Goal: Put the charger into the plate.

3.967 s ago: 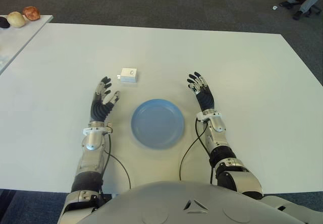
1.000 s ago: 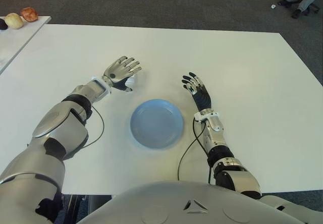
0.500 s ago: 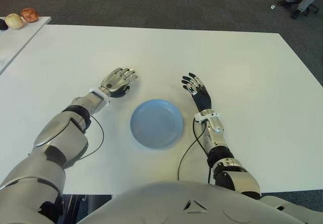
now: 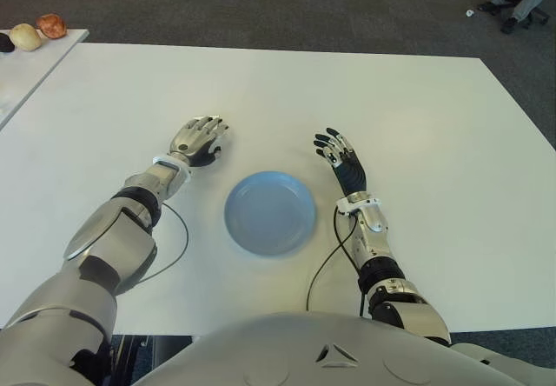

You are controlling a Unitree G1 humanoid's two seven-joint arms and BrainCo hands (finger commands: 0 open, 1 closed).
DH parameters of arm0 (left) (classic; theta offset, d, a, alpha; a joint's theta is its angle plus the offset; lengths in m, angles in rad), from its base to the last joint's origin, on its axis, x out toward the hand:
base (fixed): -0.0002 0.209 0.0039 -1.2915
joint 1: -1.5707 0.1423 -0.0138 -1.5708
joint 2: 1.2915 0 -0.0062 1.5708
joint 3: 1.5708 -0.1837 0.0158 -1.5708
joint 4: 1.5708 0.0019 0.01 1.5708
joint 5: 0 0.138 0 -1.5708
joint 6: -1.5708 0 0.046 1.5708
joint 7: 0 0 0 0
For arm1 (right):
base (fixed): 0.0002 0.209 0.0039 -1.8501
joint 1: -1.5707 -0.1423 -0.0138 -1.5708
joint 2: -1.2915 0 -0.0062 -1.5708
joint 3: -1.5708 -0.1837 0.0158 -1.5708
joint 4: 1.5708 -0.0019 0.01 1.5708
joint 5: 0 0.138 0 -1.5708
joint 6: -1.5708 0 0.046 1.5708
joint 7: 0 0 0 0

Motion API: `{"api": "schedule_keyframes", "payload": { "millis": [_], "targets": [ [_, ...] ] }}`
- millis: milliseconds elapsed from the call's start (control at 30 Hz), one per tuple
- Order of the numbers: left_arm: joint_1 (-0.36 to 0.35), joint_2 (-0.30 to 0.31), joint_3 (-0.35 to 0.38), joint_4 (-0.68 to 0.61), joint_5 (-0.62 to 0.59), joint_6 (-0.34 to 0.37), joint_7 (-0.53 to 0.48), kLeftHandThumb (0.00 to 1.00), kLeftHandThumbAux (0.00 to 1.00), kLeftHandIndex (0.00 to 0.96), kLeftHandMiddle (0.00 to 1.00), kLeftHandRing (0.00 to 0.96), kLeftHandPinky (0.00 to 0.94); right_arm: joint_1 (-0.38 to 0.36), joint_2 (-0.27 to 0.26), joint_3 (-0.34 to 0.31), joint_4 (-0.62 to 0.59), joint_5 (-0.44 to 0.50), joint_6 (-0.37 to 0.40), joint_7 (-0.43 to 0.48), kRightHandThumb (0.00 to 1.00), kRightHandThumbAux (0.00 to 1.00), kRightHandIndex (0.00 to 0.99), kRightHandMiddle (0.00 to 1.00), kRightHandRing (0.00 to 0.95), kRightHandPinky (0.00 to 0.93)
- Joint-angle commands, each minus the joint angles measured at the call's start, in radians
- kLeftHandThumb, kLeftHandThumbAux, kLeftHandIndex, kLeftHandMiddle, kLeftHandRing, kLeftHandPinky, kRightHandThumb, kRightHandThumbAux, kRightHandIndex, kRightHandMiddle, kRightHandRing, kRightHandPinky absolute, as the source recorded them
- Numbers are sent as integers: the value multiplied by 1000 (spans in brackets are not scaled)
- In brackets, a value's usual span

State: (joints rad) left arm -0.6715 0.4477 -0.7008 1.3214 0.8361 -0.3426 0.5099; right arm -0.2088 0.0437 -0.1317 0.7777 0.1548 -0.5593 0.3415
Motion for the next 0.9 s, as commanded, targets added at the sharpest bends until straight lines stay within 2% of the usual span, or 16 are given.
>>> {"api": "schedule_keyframes", "payload": {
  "millis": [33,267,567,767,900],
  "targets": [
    [77,-19,4,35,-11,8,-109,56,458,0,0,0,57,115,-5,-6,45,8,58,-4,18,581,135,259,220,199],
    [79,-22,21,37,-31,24,-137,49,457,0,0,0,51,131,-2,0,14,2,63,-16,16,595,134,264,228,212],
    [105,-33,78,39,-89,45,-189,24,437,0,0,0,73,144,-3,6,-15,4,76,-15,21,598,137,271,237,217],
    [126,-33,100,34,-111,32,-202,3,418,0,0,0,86,153,1,11,-30,6,74,-15,24,603,140,277,246,228],
    [134,-29,123,24,-142,6,-245,0,408,0,0,3,87,157,4,13,-40,6,73,-20,22,605,143,281,250,229]
  ]
}}
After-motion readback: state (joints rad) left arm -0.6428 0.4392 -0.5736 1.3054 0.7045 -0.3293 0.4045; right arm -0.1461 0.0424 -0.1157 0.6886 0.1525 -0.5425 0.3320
